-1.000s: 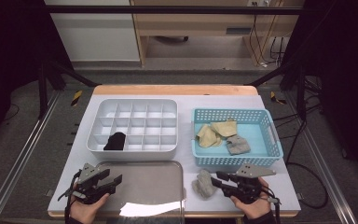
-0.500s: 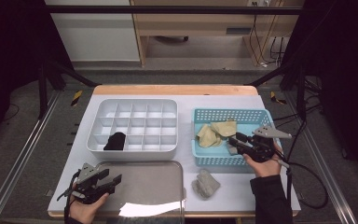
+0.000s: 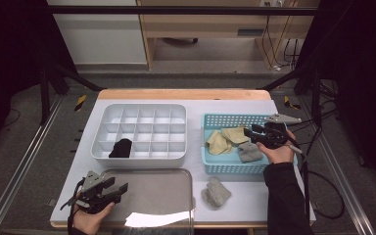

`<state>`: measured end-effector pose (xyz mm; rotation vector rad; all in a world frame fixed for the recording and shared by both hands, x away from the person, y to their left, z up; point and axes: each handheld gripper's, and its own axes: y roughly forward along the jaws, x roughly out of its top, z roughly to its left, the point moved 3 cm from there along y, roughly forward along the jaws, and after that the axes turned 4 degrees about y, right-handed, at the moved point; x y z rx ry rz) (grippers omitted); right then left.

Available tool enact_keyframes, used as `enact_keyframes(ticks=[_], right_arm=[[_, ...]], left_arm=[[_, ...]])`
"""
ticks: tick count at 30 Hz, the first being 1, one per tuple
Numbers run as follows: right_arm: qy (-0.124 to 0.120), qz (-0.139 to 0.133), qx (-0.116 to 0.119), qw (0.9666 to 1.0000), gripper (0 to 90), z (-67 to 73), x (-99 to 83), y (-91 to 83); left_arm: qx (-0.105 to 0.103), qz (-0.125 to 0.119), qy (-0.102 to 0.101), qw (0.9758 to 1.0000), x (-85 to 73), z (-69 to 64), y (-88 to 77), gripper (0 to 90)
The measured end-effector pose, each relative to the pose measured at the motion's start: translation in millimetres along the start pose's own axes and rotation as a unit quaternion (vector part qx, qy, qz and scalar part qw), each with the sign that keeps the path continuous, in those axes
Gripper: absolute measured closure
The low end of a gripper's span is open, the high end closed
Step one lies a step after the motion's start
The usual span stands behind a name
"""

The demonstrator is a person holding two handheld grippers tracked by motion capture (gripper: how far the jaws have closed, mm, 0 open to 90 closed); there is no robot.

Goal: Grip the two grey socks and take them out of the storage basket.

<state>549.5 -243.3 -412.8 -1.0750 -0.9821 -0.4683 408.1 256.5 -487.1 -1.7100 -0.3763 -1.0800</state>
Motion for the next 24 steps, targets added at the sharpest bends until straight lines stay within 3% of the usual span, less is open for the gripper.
enact_keyframes(ticks=[3, 12, 17, 21, 24], right_arm=[[-0.006, 0.027, -0.005, 0.9996, 58.3, -8.4, -0.7, 11.1], [-0.023, 0.044, 0.009, 0.9987, 57.2, -24.2, -5.8, 25.8], [-0.033, 0.099, 0.011, 0.9945, 56.4, -30.1, -21.9, 44.4], [-0.025, 0.121, 0.012, 0.9923, 55.5, -31.1, -28.6, 54.6], [-0.022, 0.140, -0.001, 0.9899, 55.5, -32.5, -32.5, 60.5]], left_arm=[[0.000, 0.000, 0.000, 1.0000, 0.0, 0.2, -0.1, 40.1], [0.000, 0.004, 0.000, 1.0000, -0.5, 1.0, 1.9, 40.1], [0.002, 0.005, -0.003, 1.0000, -0.9, 1.4, 2.7, 40.1], [0.001, 0.006, -0.004, 1.0000, -1.2, 1.8, 3.2, 40.1], [0.001, 0.007, -0.002, 1.0000, -1.3, 1.7, 3.5, 40.1]])
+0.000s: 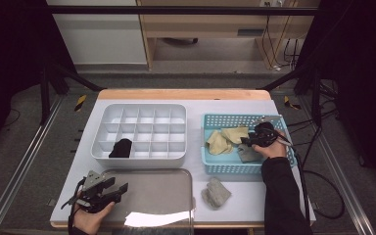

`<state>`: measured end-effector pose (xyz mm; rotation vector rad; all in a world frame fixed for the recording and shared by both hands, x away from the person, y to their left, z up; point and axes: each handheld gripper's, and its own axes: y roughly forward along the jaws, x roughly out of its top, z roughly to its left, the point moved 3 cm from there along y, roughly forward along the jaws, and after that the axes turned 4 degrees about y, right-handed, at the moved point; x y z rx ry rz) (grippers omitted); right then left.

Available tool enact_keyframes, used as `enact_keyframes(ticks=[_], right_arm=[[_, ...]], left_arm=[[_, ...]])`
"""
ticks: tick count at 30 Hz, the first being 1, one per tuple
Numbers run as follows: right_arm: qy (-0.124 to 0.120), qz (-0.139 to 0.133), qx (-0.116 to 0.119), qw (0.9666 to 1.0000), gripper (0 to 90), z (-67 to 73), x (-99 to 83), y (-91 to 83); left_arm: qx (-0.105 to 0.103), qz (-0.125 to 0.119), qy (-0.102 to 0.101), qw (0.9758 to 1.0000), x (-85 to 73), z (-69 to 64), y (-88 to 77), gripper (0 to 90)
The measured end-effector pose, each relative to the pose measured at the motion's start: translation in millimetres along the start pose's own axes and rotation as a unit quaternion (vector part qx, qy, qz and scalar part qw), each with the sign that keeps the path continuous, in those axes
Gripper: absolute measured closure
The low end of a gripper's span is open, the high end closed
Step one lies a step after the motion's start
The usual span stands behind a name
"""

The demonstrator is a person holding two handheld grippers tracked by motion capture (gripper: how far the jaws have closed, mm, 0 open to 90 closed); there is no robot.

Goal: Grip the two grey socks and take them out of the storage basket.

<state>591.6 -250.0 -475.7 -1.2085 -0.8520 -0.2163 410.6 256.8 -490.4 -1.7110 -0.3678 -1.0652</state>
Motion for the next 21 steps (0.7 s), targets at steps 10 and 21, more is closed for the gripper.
enact_keyframes(ticks=[10, 21], right_arm=[[0.009, -0.010, -0.012, 0.9998, 88.3, -2.2, 1.4, -4.2], [-0.009, -0.069, 0.057, 0.9959, 88.3, 30.7, 20.8, -5.1]], left_arm=[[0.000, -0.002, -0.001, 1.0000, 0.1, 0.0, -0.4, 40.1], [0.000, -0.001, -0.002, 1.0000, 0.0, 0.5, -0.1, 40.1]])
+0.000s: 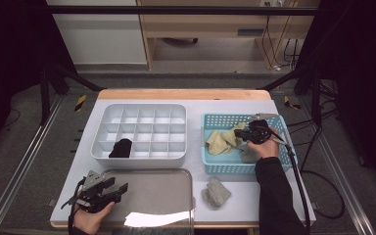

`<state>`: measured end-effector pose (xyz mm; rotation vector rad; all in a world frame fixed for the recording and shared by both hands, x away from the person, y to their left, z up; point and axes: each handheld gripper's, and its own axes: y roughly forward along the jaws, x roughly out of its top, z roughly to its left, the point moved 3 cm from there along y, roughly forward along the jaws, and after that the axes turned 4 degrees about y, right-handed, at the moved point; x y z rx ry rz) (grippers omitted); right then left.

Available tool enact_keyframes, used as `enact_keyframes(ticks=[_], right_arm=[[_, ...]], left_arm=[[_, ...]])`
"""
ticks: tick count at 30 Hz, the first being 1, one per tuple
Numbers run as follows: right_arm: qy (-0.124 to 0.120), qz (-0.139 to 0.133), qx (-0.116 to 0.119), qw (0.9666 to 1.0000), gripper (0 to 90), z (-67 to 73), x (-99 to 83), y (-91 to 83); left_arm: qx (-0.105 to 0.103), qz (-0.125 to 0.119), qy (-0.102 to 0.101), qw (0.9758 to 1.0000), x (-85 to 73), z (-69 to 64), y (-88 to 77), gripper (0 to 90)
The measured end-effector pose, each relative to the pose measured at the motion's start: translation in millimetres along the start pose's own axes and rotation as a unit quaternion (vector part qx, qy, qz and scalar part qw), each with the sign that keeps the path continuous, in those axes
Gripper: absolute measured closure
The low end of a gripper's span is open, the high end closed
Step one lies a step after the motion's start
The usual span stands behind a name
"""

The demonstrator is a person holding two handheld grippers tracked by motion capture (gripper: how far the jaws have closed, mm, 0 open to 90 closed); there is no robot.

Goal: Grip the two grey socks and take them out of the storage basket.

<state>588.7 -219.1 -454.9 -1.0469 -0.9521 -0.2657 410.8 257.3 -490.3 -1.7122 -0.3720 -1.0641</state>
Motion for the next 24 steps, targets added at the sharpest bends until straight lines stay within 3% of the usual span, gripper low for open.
enact_keyframes(ticks=[4, 11, 13, 16, 24], right_arm=[[0.001, -0.004, 0.018, 0.9998, 88.2, 6.6, 3.6, 8.9], [-0.015, 0.018, 0.023, 0.9995, 87.7, 14.7, 0.4, 21.8], [-0.015, 0.039, 0.035, 0.9985, 84.0, 16.4, -1.1, 25.5], [-0.021, 0.051, 0.024, 0.9982, 76.8, 17.4, -3.4, 27.8], [-0.024, 0.014, -0.006, 0.9996, 62.7, 7.6, 7.2, 2.7]], left_arm=[[0.000, -0.002, 0.000, 1.0000, 0.1, 0.0, -0.5, 40.1], [-0.001, 0.000, 0.000, 1.0000, 0.0, 0.1, 0.1, 40.1], [-0.001, -0.001, 0.000, 1.0000, 0.1, -0.1, -0.3, 40.1], [-0.001, 0.000, 0.000, 1.0000, -0.2, -0.2, -0.2, 40.1], [-0.001, 0.002, 0.002, 1.0000, -0.3, -0.4, 0.2, 40.0]])
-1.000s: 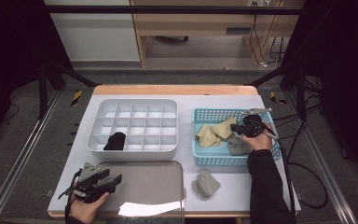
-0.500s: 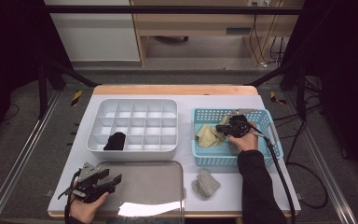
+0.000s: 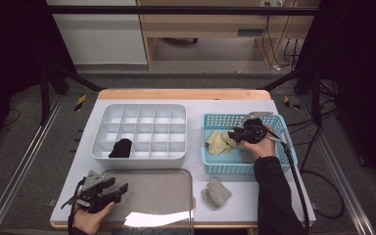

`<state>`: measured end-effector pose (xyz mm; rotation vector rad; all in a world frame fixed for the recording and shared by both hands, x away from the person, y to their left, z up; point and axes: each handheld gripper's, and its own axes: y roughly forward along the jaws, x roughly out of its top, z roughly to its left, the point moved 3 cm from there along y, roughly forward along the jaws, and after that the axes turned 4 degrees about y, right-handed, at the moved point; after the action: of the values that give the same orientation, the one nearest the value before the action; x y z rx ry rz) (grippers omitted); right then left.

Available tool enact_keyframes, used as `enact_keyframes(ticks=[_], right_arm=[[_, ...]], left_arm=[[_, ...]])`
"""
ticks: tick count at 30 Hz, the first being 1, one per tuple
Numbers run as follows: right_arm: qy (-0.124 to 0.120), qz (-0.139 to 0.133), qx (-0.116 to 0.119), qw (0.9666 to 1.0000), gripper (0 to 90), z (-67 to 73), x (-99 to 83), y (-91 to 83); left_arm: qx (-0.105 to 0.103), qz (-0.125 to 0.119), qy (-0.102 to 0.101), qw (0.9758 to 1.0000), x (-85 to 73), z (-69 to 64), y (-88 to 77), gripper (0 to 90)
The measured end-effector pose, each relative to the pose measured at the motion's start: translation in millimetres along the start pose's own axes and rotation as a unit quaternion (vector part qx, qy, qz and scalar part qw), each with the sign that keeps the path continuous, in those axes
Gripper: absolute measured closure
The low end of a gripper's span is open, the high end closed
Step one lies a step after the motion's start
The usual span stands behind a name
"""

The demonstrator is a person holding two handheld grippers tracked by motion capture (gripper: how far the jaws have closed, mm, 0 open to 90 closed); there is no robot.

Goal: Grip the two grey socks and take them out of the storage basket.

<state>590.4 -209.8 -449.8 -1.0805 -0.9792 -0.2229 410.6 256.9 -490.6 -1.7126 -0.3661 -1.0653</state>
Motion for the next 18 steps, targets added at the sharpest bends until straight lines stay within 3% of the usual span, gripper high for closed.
enact_keyframes(ticks=[9, 14, 18], right_arm=[[-0.013, 0.019, -0.019, 0.9996, 57.9, -17.5, -7.0, -14.9], [-0.010, 0.012, -0.033, 0.9993, 58.0, -16.2, -4.8, -33.4], [-0.013, 0.028, -0.045, 0.9985, 57.1, -16.4, -8.2, -46.1]], left_arm=[[-0.001, 0.003, 0.000, 1.0000, -0.4, -0.2, 0.9, 39.8], [0.000, 0.004, 0.001, 1.0000, -0.4, -1.1, 0.9, 39.8], [0.000, 0.004, 0.001, 1.0000, -0.4, -0.9, 1.0, 39.8]])
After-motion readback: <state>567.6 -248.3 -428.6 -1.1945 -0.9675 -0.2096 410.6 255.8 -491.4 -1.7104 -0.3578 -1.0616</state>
